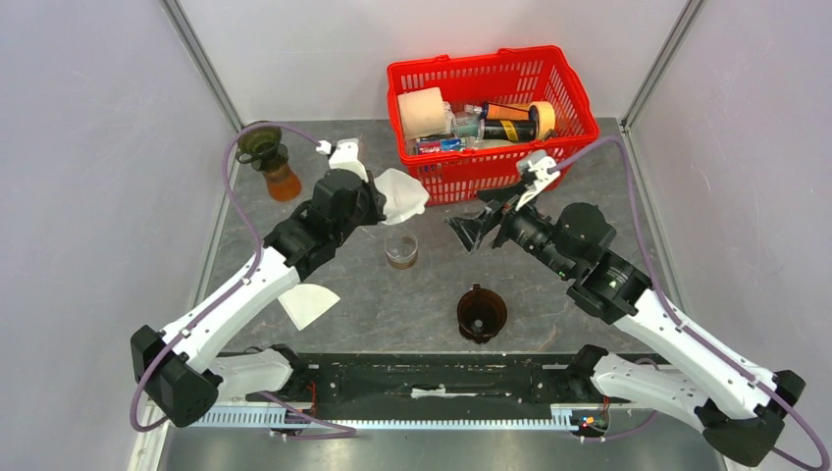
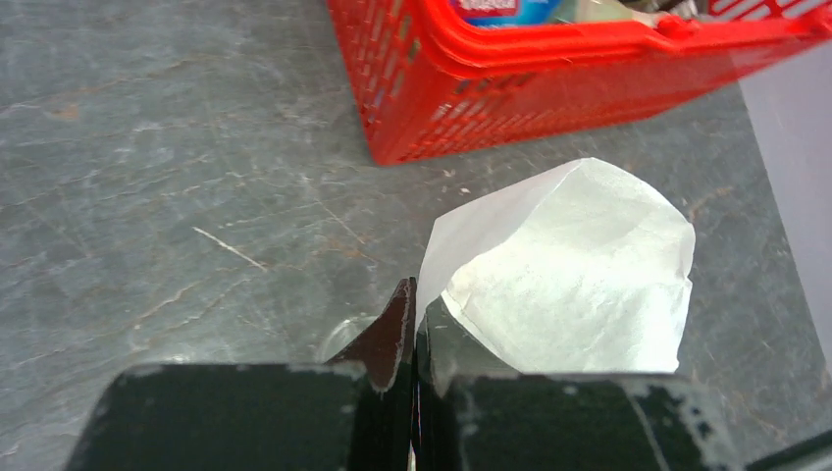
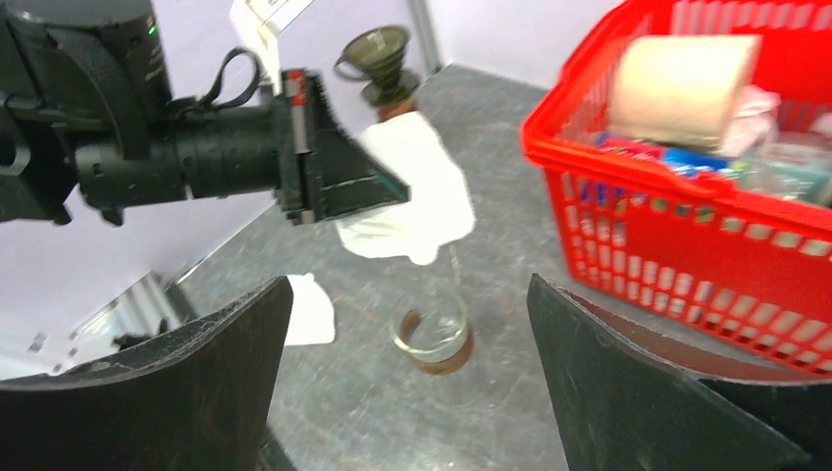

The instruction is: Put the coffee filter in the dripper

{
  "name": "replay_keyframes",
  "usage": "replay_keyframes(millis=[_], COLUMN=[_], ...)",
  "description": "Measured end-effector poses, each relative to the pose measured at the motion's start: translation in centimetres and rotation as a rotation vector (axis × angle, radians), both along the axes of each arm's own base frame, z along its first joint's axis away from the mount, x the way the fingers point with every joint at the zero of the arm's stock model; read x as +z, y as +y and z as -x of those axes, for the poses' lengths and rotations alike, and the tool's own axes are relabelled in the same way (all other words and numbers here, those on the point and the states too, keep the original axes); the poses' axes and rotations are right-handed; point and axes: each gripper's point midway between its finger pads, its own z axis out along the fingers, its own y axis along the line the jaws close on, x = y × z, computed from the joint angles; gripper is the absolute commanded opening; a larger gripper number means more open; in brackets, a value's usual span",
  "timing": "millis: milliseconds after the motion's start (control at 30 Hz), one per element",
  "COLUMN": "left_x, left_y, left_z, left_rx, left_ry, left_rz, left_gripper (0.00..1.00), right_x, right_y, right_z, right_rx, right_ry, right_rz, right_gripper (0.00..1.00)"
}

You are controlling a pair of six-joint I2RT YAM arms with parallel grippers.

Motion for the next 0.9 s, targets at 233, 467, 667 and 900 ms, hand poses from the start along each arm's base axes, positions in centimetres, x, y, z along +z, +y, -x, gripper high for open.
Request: replay_keyframes(millis=[233, 467, 667, 900], left_x=[1.2, 7.9, 13.1, 11.7], left_y=[4.3, 7.7, 13.0, 19.5], left_z=[-3.4, -9.0, -15.1, -20.2], left_rx=[0.112, 0.231, 0.366, 0.513], left_ry=[0.017, -0.067, -0.132, -0.079], left_rz=[0.026, 0.079, 0.101, 0.072], left_gripper=[0.02, 0.02, 0.02, 0.02], right_x=[-0.4, -4.1, -5.4, -7.4], right_y=[-3.7, -9.0, -12.7, -14.0], right_z=[-4.4, -9.0, -10.0, -10.6], right_rx=[-0.274, -0.534, -0.692, -0.757], right_ry=[-0.026, 0.097, 0.163, 0.207], right_rz=[0.032, 0.086, 0.075, 0.115], right_gripper=[0.97, 0.97, 0.97, 0.97])
